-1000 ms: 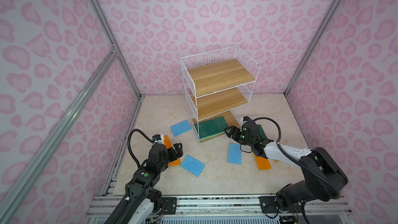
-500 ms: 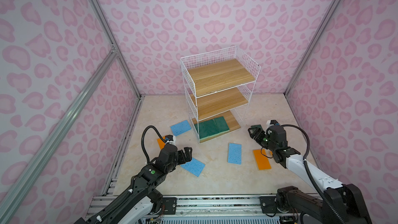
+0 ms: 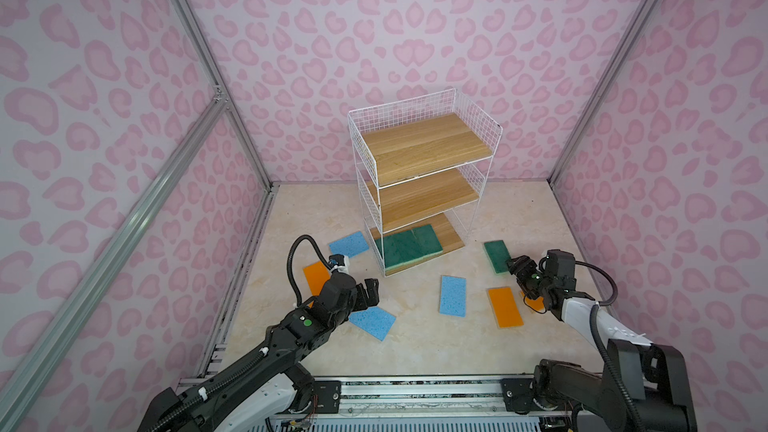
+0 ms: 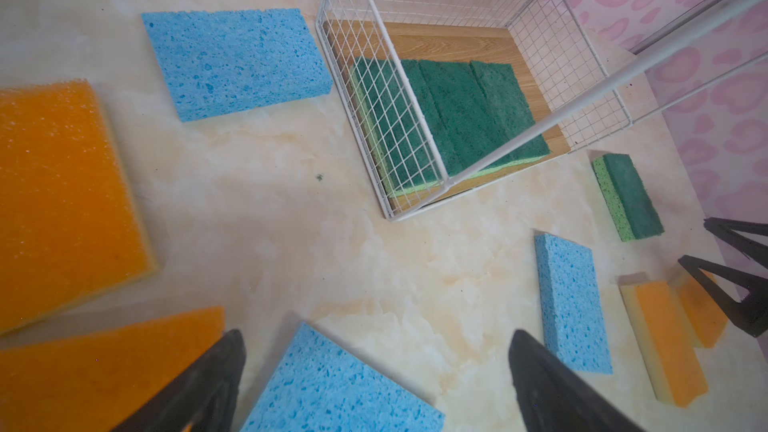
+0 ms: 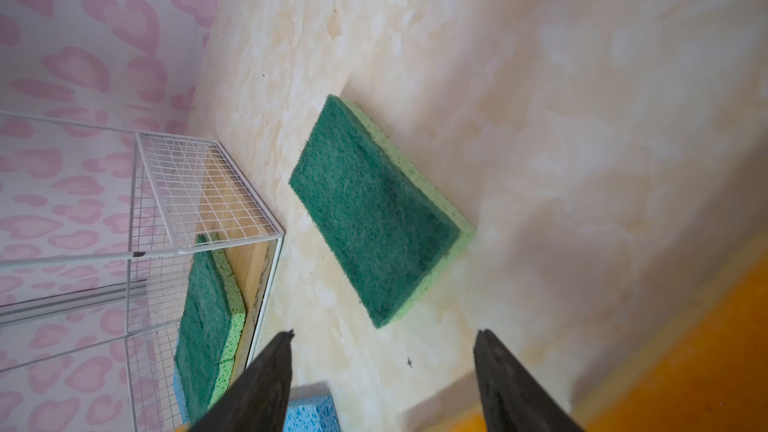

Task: Place and organize the cleaning sponges onto the shelf
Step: 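Lower the right gripper onto the green sponge on the table and grasp it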

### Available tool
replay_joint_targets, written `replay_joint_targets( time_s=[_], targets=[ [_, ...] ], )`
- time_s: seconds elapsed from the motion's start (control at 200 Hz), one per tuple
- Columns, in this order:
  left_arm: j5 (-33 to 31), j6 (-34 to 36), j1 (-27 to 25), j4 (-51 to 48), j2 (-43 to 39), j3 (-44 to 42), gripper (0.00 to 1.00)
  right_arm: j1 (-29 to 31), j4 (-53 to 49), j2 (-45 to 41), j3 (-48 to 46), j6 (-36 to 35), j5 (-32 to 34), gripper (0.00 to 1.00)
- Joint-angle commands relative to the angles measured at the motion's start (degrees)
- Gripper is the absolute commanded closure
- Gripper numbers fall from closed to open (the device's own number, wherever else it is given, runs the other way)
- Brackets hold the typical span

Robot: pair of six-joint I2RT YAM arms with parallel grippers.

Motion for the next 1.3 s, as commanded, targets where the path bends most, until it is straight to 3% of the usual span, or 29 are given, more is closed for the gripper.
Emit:
replay_joint_targets(
  time_s=[0.0, 0.475, 0.67, 0.99, 1.295],
  targets=[
    [-1.1, -0.4, 0.0, 3.1, 1.4, 0.4, 0.00, 0.0, 4.5, 3.7, -0.1, 1.2, -2.6, 0.32],
    [-1.5, -0.4, 0.0, 6.8, 7.5, 1.4, 0.01, 0.1, 8.9, 11.3, 0.4, 1.3, 2.5, 0.37],
    [-2.7, 0.2, 0.0, 6.4, 7.1, 1.7, 0.01, 0.0, 11.7, 14.5, 0.5, 2.0, 2.9, 0.45],
    [-3.5, 0.3, 0.0, 5.1, 6.2, 1.8, 0.02, 0.0, 13.8, 16.7, 0.4, 2.3, 2.6, 0.71],
    [-4.3, 1.0, 0.0, 1.2, 2.2, 2.9, 0.02, 0.0, 13.9, 15.6, 0.3, 2.2, 2.6, 0.85]
  ],
)
